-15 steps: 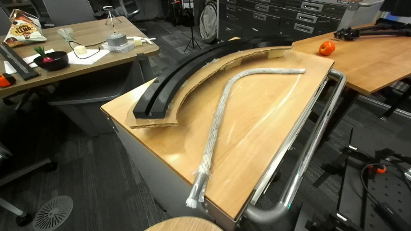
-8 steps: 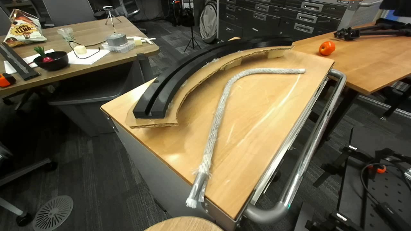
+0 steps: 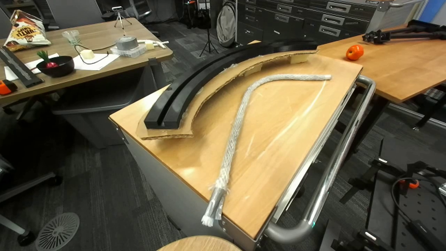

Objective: Place the rope along the black object

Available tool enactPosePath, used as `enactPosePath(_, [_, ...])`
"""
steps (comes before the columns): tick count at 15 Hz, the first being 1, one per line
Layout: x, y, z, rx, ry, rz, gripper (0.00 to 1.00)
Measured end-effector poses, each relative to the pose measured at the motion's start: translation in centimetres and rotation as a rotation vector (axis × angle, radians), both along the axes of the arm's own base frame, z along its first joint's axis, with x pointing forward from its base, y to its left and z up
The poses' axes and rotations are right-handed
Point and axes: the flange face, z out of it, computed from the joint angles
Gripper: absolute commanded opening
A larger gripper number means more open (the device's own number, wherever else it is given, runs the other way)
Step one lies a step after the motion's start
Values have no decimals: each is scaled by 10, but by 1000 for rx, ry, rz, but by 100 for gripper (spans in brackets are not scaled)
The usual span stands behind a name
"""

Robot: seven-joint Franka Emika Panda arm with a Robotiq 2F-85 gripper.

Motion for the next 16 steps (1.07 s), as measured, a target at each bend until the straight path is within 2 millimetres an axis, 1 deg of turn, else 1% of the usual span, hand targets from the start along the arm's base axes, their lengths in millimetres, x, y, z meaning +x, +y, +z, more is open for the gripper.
enactPosePath(3, [0,-3,0,11,-1,10,100])
enactPosePath(6, [-1,2,-7,-56,16,144,100])
enactPosePath(8, [0,9,-8,-97,17,236,100])
enactPosePath(10, [3,20,-4,-125,1,332,100])
enactPosePath(12, [10,33,4,-140,-39,426,100])
enactPosePath(14, [21,49,10,-143,-93,521,100])
enactPosePath(16, [34,67,8,-103,-141,605,100])
